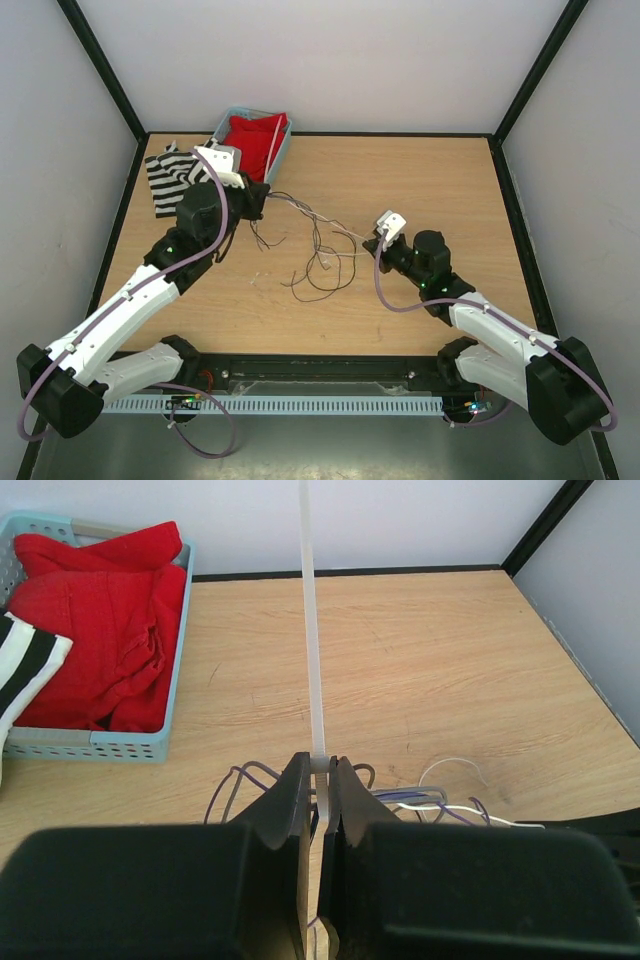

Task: Zip-tie the wires
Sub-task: Adjust the cable at the center of the board.

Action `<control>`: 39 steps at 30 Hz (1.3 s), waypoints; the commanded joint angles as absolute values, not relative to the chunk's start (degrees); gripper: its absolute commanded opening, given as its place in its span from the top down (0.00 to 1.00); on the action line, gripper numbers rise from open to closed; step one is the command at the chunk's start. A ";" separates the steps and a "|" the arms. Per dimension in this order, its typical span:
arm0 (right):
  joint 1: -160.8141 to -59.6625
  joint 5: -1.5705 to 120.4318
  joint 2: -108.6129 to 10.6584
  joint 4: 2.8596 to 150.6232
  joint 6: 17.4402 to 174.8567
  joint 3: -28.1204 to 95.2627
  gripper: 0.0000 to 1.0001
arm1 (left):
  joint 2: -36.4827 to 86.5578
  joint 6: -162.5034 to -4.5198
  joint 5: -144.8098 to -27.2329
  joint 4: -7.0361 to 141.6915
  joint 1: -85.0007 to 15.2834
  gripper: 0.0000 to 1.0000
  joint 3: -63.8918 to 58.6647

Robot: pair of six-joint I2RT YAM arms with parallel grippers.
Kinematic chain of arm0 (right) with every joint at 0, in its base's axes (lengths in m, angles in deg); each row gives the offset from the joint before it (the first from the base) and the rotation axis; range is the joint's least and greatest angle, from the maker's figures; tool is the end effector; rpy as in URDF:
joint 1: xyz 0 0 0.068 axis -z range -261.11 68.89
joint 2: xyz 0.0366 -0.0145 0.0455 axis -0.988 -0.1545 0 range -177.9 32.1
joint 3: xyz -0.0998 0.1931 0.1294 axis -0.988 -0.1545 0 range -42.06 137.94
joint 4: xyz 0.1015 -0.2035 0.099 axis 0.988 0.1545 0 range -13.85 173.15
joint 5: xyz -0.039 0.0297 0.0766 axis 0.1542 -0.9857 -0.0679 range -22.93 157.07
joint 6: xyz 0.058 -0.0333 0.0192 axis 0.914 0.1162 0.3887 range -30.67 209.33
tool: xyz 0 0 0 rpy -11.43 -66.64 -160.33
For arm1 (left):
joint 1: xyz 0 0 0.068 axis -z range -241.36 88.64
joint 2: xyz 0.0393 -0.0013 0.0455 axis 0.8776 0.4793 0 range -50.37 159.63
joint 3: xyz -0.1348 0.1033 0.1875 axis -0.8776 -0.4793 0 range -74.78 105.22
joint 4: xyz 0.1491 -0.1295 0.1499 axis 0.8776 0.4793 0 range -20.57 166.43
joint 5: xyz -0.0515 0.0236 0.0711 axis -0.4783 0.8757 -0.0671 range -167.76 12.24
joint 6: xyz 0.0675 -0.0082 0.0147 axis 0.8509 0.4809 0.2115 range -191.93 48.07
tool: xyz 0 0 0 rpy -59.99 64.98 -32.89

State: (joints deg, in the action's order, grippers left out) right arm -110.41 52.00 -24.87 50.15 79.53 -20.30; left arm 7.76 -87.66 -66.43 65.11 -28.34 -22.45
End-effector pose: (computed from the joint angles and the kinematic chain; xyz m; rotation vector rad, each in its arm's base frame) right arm 0.1997 0.1291 0.2131 -0.7661 1.5730 0.4772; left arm 0.2209 -0.1304 0.3534 0.0881 1.6165 -0.5024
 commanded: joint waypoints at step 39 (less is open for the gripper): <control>-109.40 39.85 -23.60 42.06 96.85 -13.95 0.19 | 9.19 -89.09 -70.05 63.80 -29.01 1.00 -21.70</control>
